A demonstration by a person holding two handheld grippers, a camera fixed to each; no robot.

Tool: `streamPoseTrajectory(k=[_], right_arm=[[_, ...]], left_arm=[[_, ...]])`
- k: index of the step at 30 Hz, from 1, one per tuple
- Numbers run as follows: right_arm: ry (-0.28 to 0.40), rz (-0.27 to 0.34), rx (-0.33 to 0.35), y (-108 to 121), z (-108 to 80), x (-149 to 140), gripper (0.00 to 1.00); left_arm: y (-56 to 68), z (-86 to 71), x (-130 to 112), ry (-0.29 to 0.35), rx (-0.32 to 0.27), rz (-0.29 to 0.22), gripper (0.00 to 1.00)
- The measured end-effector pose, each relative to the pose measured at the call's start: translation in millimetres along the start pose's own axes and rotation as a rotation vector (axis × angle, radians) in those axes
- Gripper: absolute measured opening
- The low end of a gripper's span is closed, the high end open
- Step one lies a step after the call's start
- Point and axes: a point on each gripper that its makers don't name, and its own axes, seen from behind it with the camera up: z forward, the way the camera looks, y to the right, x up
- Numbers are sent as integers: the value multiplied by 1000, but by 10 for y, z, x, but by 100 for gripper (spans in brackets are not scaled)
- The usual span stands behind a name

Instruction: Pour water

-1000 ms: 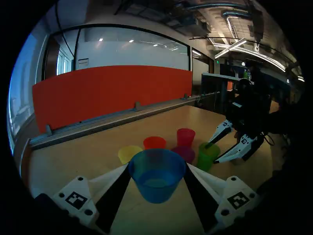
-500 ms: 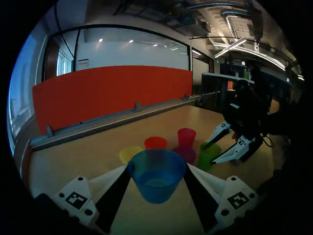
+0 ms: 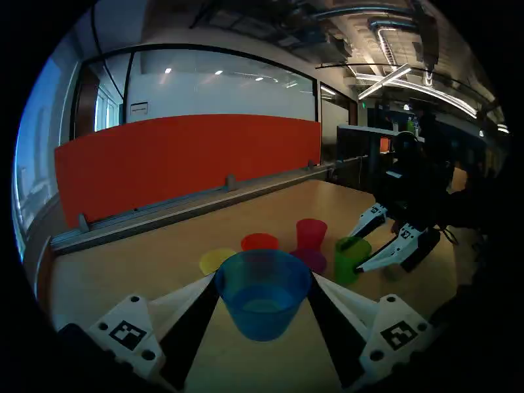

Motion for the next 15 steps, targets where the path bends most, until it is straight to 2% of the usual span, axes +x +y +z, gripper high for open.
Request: streamPoseTrajectory(k=[6,15], right_arm=[[54,2,-11,47,-145,243,91],[125,-40,-42,95,-371,618,91]], left_arm=[[26,-21,89,14,2,2,89],[77,-56,297,50,5,6,89]])
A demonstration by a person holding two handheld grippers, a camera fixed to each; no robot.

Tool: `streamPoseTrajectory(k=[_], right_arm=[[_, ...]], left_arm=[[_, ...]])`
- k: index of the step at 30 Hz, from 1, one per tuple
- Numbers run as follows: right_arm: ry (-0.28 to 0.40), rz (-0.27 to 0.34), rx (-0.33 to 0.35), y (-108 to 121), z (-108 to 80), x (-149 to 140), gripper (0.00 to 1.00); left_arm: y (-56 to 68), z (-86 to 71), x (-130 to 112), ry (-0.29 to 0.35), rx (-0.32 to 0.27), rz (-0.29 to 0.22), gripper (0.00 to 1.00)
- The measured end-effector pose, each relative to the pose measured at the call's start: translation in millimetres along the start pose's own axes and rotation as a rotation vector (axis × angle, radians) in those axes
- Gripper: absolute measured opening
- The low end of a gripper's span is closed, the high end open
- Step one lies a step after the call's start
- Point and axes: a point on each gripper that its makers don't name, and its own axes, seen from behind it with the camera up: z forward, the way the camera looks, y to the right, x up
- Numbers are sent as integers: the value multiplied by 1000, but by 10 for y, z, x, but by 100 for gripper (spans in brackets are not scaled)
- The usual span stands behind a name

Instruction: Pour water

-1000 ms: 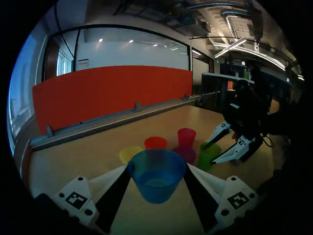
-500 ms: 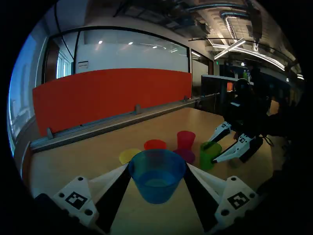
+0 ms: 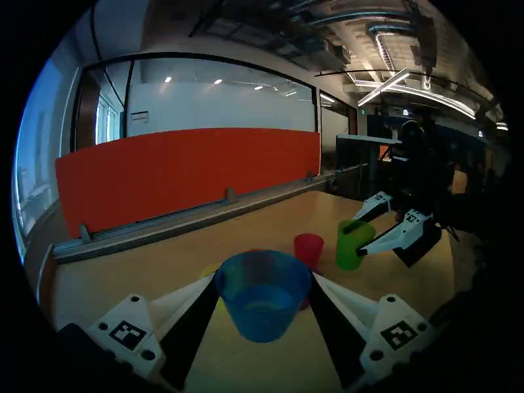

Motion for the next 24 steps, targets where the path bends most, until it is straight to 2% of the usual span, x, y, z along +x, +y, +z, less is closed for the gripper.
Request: streamPoseTrajectory(k=[9,24], right_arm=[[81,-25,-28,37,-174,390,91],[206,-65,-57,28,-413,904,91]], left_arm=[[35,-62,220,43,10,9,89],[-8,-150,607,119,37,18,89]])
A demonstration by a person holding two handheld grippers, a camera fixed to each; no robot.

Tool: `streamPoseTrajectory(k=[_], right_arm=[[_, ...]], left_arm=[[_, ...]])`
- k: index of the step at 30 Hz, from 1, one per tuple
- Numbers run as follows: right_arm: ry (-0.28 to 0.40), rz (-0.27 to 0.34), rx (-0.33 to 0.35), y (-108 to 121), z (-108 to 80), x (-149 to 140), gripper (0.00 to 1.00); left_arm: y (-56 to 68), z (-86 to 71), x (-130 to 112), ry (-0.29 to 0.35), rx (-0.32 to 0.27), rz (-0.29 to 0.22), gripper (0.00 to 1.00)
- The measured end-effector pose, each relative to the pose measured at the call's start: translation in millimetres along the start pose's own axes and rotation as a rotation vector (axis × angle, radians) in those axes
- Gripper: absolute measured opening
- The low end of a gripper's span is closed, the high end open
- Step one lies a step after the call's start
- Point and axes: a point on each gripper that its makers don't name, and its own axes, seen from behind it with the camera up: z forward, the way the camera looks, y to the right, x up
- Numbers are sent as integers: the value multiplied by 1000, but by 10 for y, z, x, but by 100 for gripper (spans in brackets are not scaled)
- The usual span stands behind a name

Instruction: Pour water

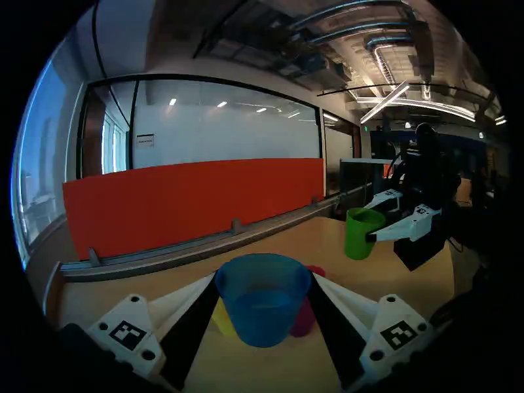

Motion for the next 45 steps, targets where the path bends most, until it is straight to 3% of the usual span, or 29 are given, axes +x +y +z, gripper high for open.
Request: streamPoseTrajectory(k=[17,29,45], right_arm=[[139,36,25,-17,64,459,91],[166,23,18,43,107,585,91],[169,23,56,-28,144,627,91]], left_arm=[[-14,7,321,71,2,-5,89],[-53,21,433,98,1,-26,89],[-77,58,538,106,10,19,89]])
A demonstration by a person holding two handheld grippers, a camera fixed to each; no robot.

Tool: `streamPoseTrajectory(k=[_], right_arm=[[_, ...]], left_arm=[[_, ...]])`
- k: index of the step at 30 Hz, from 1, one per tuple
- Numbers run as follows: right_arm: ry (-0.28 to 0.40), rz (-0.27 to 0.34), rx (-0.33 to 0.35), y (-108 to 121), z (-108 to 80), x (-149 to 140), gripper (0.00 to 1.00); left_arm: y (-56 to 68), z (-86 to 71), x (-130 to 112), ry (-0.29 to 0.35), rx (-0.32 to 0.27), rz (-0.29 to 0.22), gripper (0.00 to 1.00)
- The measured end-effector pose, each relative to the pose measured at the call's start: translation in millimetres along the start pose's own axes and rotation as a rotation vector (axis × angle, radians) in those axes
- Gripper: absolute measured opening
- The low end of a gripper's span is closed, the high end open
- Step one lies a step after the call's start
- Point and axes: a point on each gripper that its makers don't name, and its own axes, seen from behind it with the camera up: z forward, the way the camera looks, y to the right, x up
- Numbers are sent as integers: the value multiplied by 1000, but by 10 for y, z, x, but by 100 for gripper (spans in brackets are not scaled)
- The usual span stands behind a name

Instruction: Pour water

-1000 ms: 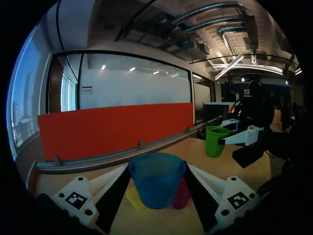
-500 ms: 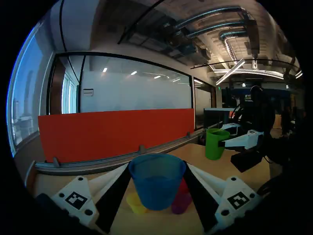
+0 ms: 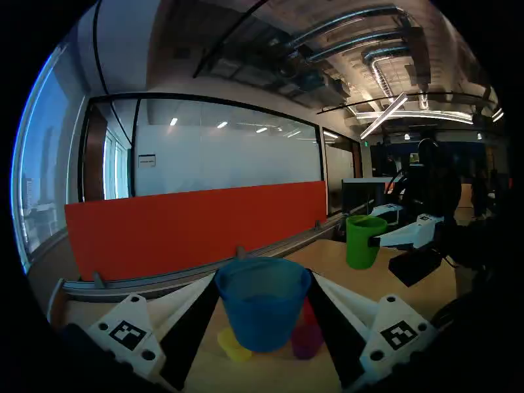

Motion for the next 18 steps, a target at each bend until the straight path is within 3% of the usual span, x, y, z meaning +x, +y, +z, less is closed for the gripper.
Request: streamPoseTrajectory(k=[8,18], right_arm=[[-6,9,44,-153,66,-37,91],[-7,16,103,-385,175,-97,91]], left_arm=[[22,-1,103,9,3,52,89],[47,-5,244,7,23,179,89]])
